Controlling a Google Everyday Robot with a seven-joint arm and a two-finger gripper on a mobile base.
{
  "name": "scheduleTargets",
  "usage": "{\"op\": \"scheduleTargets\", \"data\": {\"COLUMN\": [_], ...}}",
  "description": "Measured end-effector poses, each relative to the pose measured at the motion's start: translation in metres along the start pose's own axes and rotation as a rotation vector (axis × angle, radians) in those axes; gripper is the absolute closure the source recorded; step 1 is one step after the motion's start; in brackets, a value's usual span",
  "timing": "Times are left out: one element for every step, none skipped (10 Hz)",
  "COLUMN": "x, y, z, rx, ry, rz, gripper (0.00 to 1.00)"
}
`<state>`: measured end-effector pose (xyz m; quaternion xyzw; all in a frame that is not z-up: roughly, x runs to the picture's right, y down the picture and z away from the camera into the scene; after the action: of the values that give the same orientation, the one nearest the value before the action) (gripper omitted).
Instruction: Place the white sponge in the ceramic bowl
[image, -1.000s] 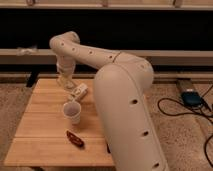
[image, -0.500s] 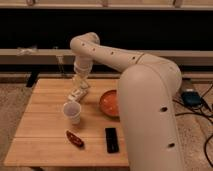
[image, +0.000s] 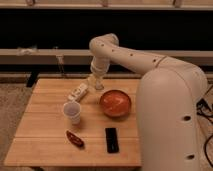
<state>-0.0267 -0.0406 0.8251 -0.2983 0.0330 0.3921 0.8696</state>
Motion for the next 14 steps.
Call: {"op": "scheduleTargets", "data": {"x": [0.009,0.018,0.025,0.035,0.045,0.052,0.065,0.077,0.085,0.090,0.095,0.098,0.100,0.104], "y": [-0.008,-0.012,-0.014,-0.016,-0.016,-0.016,-0.019,-0.024,-0.028,-0.030,-0.032,-0.034,-0.036,-0.039], "z": [0.007,0.017,0.023,0.028,0.033,0.036,0.037,0.037,0.037,0.037,0.038,0.038,0.038,0.037], "rx": [0.002,0.002,0.000,-0.002,-0.002,-0.002,0.002,0.005,0.004,0.003,0.000,-0.002,-0.002,-0.002], "ry": [0.015,0.036,0.059,0.090,0.116,0.133,0.152,0.162,0.167,0.170,0.173,0.171,0.168,0.164], "rz": [0.029,0.052,0.065,0.077,0.084,0.090,0.111,0.137,0.160,0.173,0.192,0.206,0.216,0.228], "gripper": [1.00,1.00,0.98,0.89,0.79,0.71,0.59,0.48,0.39,0.32,0.22,0.20,0.20,0.20]}}
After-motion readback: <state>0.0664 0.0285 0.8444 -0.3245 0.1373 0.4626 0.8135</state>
